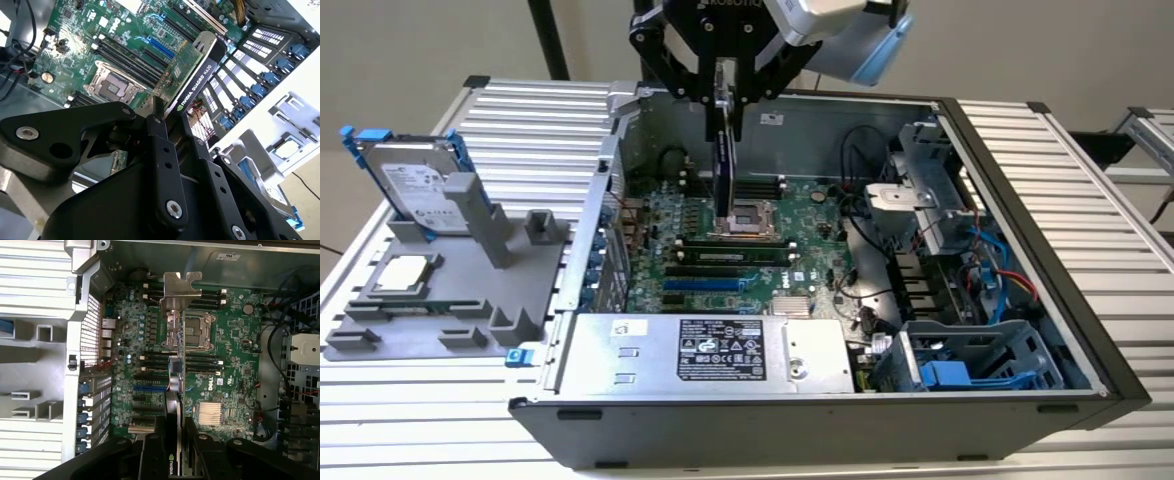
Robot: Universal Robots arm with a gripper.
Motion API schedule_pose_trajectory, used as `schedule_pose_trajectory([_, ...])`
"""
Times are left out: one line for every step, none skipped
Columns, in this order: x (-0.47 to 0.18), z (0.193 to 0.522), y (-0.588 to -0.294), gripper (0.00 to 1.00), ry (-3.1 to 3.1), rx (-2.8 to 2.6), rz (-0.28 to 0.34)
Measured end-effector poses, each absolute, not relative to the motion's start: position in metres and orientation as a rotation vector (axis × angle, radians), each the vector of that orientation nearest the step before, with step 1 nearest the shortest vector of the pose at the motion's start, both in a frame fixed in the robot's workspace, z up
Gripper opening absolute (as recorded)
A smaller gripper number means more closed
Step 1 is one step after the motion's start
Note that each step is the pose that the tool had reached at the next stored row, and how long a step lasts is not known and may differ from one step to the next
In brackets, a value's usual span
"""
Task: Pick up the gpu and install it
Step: 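Pick up the gpu and move the gpu toward the slot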
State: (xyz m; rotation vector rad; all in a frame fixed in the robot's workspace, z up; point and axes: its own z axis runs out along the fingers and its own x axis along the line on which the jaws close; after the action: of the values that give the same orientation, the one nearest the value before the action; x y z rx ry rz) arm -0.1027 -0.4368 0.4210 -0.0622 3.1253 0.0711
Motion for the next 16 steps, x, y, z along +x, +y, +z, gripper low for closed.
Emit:
schedule_pose_trajectory([-0.1027, 0.421, -0.4369, 0.0, 3.125, -0.062, 0.071])
schedule_pose_trajectory([-0.1027, 0.421, -0.4369, 0.0, 3.125, -0.062, 0.071])
schedule_pose_trajectory([-0.1026, 0.421, -0.4369, 0.0, 3.125, -0.062, 0.071])
schedule_pose_trajectory([-0.1025, 0.421, -0.4369, 0.0, 3.125, -0.062, 0.071])
schedule_pose_trajectory([-0.1025, 0.421, -0.4369, 0.0, 3.125, -0.062, 0.071])
schedule_pose_trajectory([-0.1025, 0.421, -0.4369, 0.0, 3.125, -0.062, 0.071])
schedule_pose_trajectory([-0.1024, 0.421, -0.4369, 0.0, 3.125, -0.062, 0.071])
schedule_pose_trajectory([-0.1024, 0.421, -0.4369, 0.0, 3.125, -0.062, 0.071])
schedule_pose_trajectory([-0.1024, 0.421, -0.4369, 0.0, 3.125, -0.062, 0.071])
schedule_pose_trajectory([-0.1024, 0.421, -0.4369, 0.0, 3.125, -0.062, 0.071])
schedule_pose_trajectory([-0.1024, 0.421, -0.4369, 0.0, 3.125, -0.062, 0.071])
schedule_pose_trajectory([-0.1024, 0.421, -0.4368, 0.0, 3.125, -0.063, 0.071])
schedule_pose_trajectory([-0.1024, 0.421, -0.4369, 0.0, 3.125, -0.063, 0.071])
schedule_pose_trajectory([-0.1024, 0.421, -0.4369, 0.0, 3.125, -0.064, 0.071])
schedule_pose_trajectory([-0.1024, 0.421, -0.4368, 0.0, 3.125, -0.066, 0.071])
schedule_pose_trajectory([-0.1024, 0.421, -0.4368, 0.0, 3.125, -0.067, 0.071])
